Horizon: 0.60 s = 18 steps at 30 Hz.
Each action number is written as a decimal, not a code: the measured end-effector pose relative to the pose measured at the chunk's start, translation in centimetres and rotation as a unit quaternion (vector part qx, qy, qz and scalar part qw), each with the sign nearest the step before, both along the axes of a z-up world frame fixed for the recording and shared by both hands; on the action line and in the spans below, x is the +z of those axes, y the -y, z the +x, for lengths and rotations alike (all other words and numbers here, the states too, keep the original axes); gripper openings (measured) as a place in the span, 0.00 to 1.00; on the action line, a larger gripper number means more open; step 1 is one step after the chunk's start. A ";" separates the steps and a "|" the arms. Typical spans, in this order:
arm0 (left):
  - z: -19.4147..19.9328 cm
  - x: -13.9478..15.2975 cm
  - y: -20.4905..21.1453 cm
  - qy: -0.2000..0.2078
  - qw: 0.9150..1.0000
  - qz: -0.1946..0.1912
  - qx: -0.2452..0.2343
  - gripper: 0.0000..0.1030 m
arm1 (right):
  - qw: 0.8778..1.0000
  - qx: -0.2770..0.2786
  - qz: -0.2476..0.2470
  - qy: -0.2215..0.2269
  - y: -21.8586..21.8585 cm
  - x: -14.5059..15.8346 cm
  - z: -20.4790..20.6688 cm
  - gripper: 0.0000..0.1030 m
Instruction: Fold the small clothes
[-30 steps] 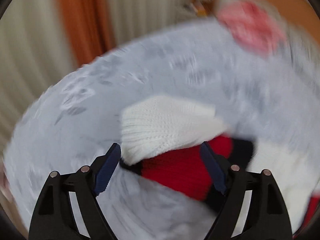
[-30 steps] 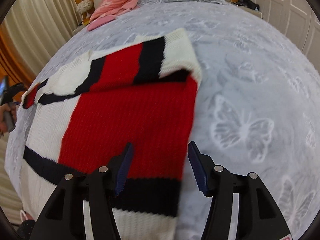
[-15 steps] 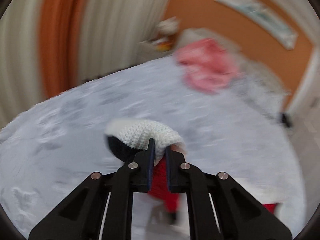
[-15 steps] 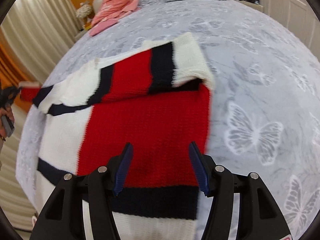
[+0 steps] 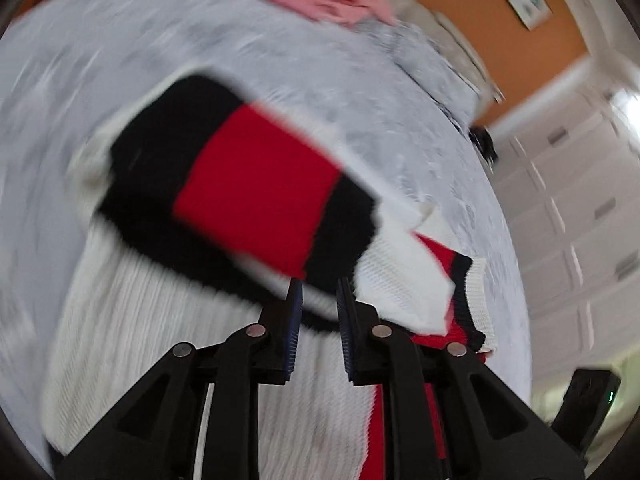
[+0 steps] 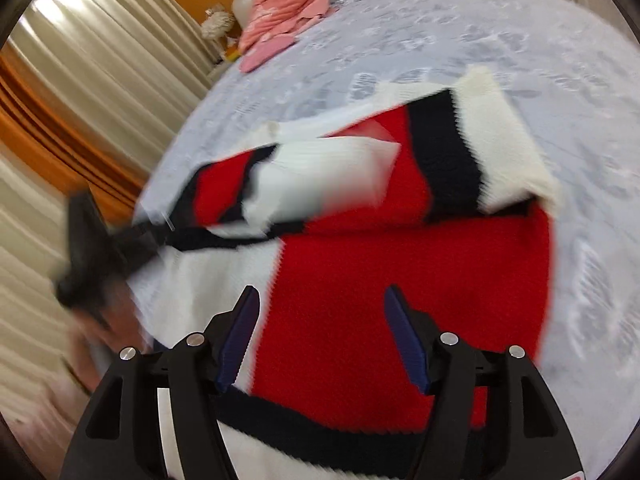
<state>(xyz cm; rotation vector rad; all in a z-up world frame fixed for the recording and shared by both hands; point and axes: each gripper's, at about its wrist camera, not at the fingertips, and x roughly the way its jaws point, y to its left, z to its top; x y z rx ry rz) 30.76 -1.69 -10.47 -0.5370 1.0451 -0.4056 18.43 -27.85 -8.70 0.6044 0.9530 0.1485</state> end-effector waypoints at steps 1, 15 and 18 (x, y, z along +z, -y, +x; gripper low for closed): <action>-0.4 -0.3 -0.7 -0.005 1.000 -0.014 0.016 0.29 | 1.000 0.005 0.013 0.000 0.2 -0.3 1.2 0.70; 4.0 -1.9 -8.1 -0.061 0.953 -0.201 0.218 0.43 | 0.993 -0.034 0.105 -0.039 1.7 -4.7 11.8 0.14; 4.8 -3.5 -9.7 -0.100 0.916 -0.261 0.288 0.14 | 0.997 -0.028 0.071 0.016 1.8 -0.9 11.5 0.12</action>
